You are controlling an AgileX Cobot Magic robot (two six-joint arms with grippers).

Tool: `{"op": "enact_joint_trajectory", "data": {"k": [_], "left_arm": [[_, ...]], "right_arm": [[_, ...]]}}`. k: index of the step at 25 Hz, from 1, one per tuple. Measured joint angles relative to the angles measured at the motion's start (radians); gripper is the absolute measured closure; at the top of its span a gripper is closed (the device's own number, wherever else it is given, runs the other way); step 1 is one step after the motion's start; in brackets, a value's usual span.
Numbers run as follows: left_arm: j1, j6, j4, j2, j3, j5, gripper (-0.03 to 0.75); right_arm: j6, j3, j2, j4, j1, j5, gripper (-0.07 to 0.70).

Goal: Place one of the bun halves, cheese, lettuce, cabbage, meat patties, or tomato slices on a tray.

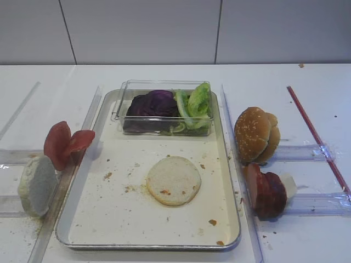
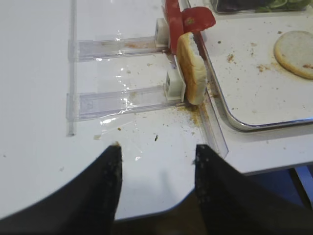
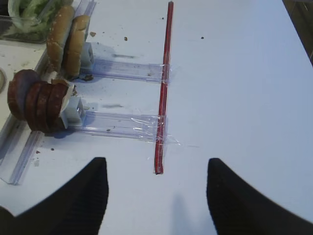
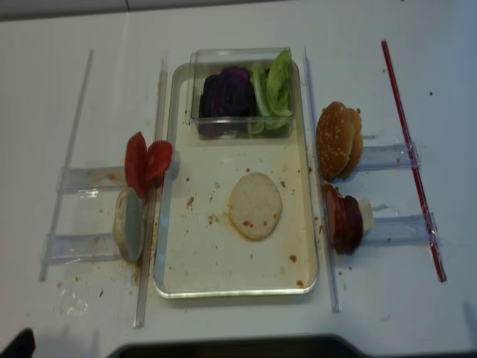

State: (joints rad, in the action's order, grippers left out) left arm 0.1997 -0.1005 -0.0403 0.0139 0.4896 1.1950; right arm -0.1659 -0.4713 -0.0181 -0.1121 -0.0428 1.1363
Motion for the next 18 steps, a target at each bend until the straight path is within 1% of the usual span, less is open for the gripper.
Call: {"op": "enact_joint_trajectory", "data": {"k": [4, 8, 18], "left_arm": [[0.000, 0.008, 0.000, 0.000, -0.004, -0.011, 0.386], [0.000, 0.014, 0.000, 0.001, -0.004, -0.013, 0.402], [0.000, 0.018, 0.000, 0.001, -0.004, -0.015, 0.408]], "right_arm": [[0.000, 0.000, 0.000, 0.000, 0.000, 0.000, 0.151], [0.000, 0.000, 0.000, 0.000, 0.000, 0.000, 0.151], [0.000, 0.000, 0.000, 0.000, 0.000, 0.000, 0.151]]}}
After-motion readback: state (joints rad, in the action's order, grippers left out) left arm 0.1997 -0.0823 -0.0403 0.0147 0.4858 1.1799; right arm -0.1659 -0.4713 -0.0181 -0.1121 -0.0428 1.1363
